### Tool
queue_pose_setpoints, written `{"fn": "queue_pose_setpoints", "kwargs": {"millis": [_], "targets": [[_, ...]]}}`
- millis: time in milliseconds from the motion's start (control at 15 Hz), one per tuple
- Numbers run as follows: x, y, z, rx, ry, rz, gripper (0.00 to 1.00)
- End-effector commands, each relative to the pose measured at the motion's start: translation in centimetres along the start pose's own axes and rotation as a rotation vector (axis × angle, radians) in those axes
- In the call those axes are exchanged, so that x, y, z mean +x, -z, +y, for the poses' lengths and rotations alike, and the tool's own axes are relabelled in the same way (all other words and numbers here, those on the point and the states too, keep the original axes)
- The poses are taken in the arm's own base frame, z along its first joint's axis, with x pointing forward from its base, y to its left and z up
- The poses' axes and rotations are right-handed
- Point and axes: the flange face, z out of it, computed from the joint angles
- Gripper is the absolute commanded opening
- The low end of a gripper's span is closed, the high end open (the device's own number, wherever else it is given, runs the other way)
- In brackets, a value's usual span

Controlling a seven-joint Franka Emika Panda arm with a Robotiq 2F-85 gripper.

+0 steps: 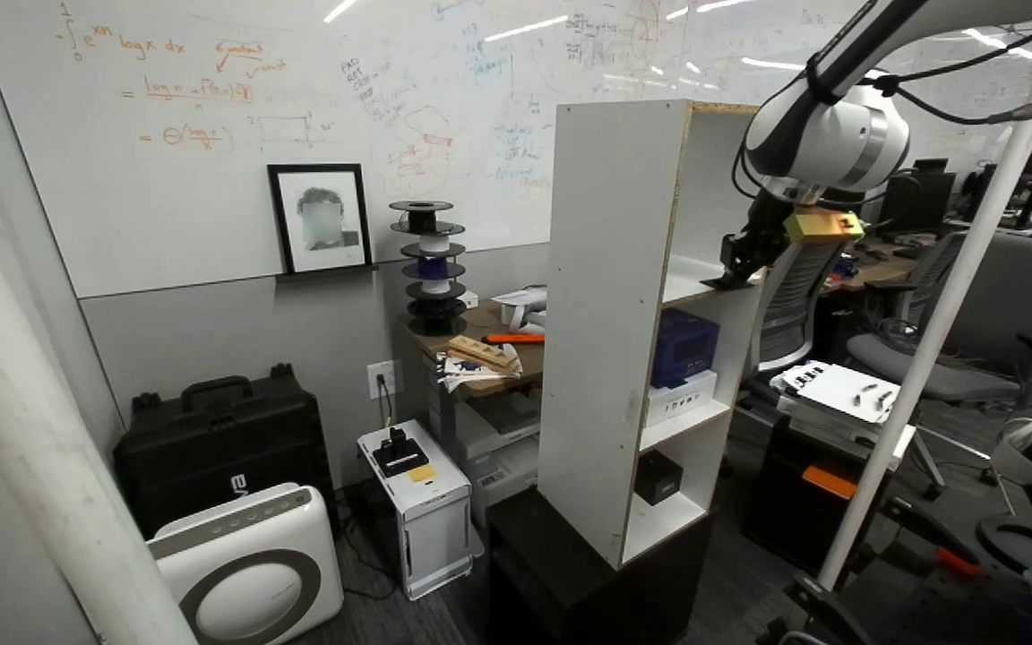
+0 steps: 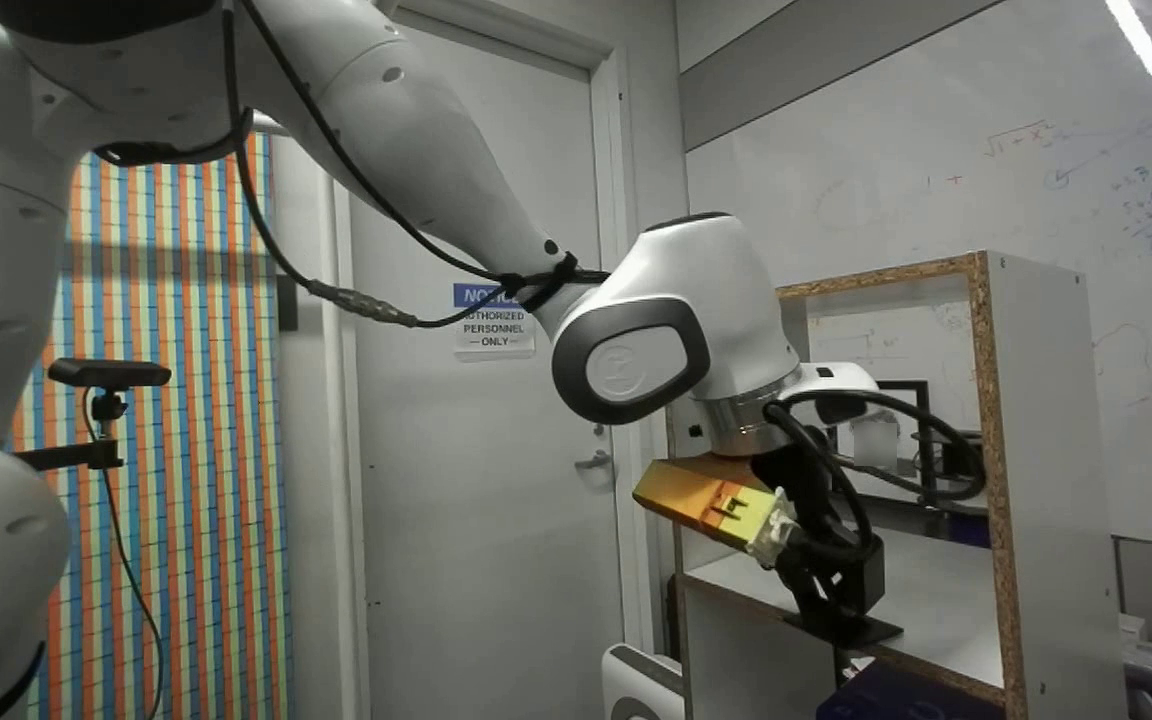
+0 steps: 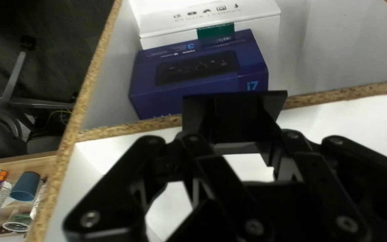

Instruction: Move the black object to the top of the shelf

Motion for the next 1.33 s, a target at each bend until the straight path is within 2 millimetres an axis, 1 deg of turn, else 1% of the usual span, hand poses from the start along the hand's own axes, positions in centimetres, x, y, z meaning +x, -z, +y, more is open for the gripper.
{"fn": "queue_pose_setpoints", "kwargs": {"millis": [0, 133, 267, 467, 600, 800, 933, 1133, 1267], "targets": [[-3.0, 2.1, 1.4, -0.023, 0.029, -0.011, 0.14], [-3.2, 3.5, 2.7, -0.067, 0.046, 0.005, 0.14], [-3.2, 5.5, 3.5, -0.102, 0.066, 0.038, 0.14], [-3.2, 10.2, 3.6, -0.138, 0.080, 0.137, 0.14], [-3.2, 13.9, 3.3, -0.159, 0.058, 0.215, 0.14], [-3.9, 20.1, 2.5, -0.158, 0.006, 0.340, 0.14], [-4.3, 24.5, 1.7, -0.144, -0.032, 0.419, 0.14], [-4.8, 32.1, 0.2, -0.059, -0.098, 0.542, 0.14], [-4.5, 35.3, -0.4, -0.002, -0.118, 0.604, 0.14]]}}
